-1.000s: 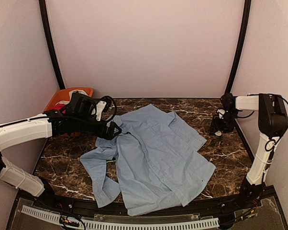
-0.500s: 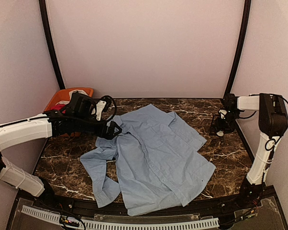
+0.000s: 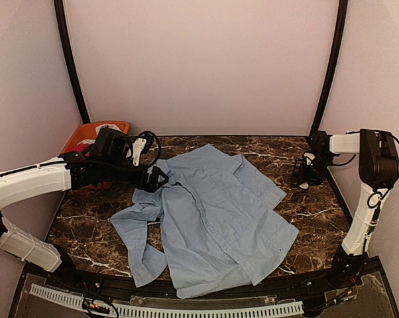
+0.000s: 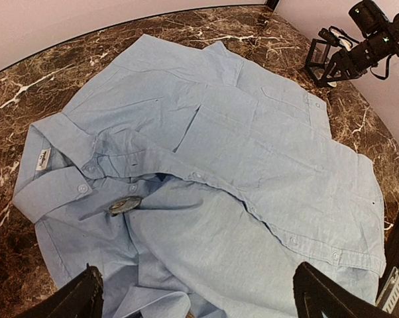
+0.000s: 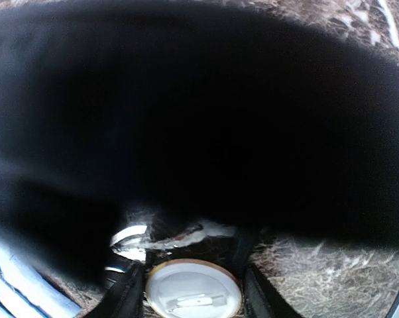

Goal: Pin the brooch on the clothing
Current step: Pick up the brooch from the brooch box, then pass from the right arm to the left

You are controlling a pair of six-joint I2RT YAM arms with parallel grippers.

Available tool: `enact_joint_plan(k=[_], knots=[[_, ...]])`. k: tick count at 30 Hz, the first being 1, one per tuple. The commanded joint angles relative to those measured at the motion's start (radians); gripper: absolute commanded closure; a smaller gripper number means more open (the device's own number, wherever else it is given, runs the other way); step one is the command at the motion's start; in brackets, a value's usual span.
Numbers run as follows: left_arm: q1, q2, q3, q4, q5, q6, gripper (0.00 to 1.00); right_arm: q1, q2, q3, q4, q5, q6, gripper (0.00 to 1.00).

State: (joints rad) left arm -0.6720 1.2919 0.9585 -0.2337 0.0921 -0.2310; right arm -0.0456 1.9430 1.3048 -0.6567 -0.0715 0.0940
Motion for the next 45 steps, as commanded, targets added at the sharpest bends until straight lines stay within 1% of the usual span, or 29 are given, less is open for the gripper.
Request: enact_joint_plan(k=[1, 3, 5, 14, 18, 21, 23, 24, 25, 26, 27, 28, 29, 30, 32, 35, 39, 43, 45], knots=[[-0.005, -0.034, -0.021, 0.004, 0.010, -0.008, 0.00, -0.013, -0.015, -0.029, 0.004, -0.023, 0.013, 0.56], [-0.005, -0.038, -0.021, 0.003, 0.010, -0.007, 0.00, -0.017, -0.021, -0.032, 0.006, -0.023, 0.017, 0.59], [-0.005, -0.038, -0.021, 0.004, 0.011, -0.007, 0.00, -0.019, -0.030, -0.035, 0.010, -0.016, 0.020, 0.59], [-0.005, -0.032, -0.023, 0.011, 0.022, -0.016, 0.00, -0.021, -0.085, -0.015, -0.018, -0.001, 0.023, 0.60], [-0.006, -0.024, -0.024, 0.026, 0.038, -0.025, 0.00, -0.020, -0.128, -0.009, -0.023, -0.029, 0.023, 0.61], [-0.007, -0.020, -0.030, 0.064, 0.072, -0.033, 0.00, -0.005, -0.178, 0.002, -0.032, -0.063, 0.031, 0.62], [-0.008, -0.019, -0.047, 0.121, 0.101, -0.050, 0.00, 0.024, -0.211, 0.014, -0.039, -0.082, 0.042, 0.62], [-0.009, -0.019, -0.068, 0.179, 0.107, -0.058, 0.00, 0.038, -0.228, 0.021, -0.041, -0.086, 0.048, 0.62], [-0.009, -0.020, -0.085, 0.227, 0.124, -0.081, 0.00, 0.083, -0.244, 0.028, -0.043, -0.087, 0.057, 0.62], [-0.009, -0.020, -0.130, 0.343, 0.134, -0.092, 0.00, 0.114, -0.255, 0.039, -0.046, -0.090, 0.067, 0.62], [-0.013, -0.020, -0.154, 0.405, 0.144, -0.122, 0.00, 0.144, -0.267, 0.048, -0.045, -0.098, 0.080, 0.61], [-0.016, -0.017, -0.207, 0.543, 0.145, -0.137, 0.00, 0.175, -0.277, 0.059, -0.041, -0.111, 0.095, 0.61], [-0.023, -0.012, -0.231, 0.606, 0.141, -0.166, 0.00, 0.207, -0.284, 0.071, -0.037, -0.114, 0.114, 0.61], [-0.025, 0.003, -0.266, 0.718, 0.136, -0.178, 0.00, 0.243, -0.290, 0.086, -0.032, -0.114, 0.131, 0.61], [-0.033, 0.042, -0.292, 0.847, 0.121, -0.212, 0.00, 0.320, -0.292, 0.132, -0.019, -0.111, 0.173, 0.60], [-0.042, 0.107, -0.293, 0.980, 0.130, -0.257, 0.00, 0.450, -0.276, 0.210, 0.002, -0.110, 0.220, 0.60], [-0.061, 0.229, -0.280, 1.247, 0.152, -0.249, 0.00, 0.593, -0.240, 0.316, 0.024, -0.105, 0.267, 0.59], [-0.078, 0.361, -0.253, 1.439, 0.172, -0.205, 0.00, 0.694, -0.224, 0.380, 0.062, -0.106, 0.320, 0.59], [-0.092, 0.425, -0.244, 1.527, 0.157, -0.147, 0.00, 0.733, -0.222, 0.402, 0.073, -0.119, 0.341, 0.59]])
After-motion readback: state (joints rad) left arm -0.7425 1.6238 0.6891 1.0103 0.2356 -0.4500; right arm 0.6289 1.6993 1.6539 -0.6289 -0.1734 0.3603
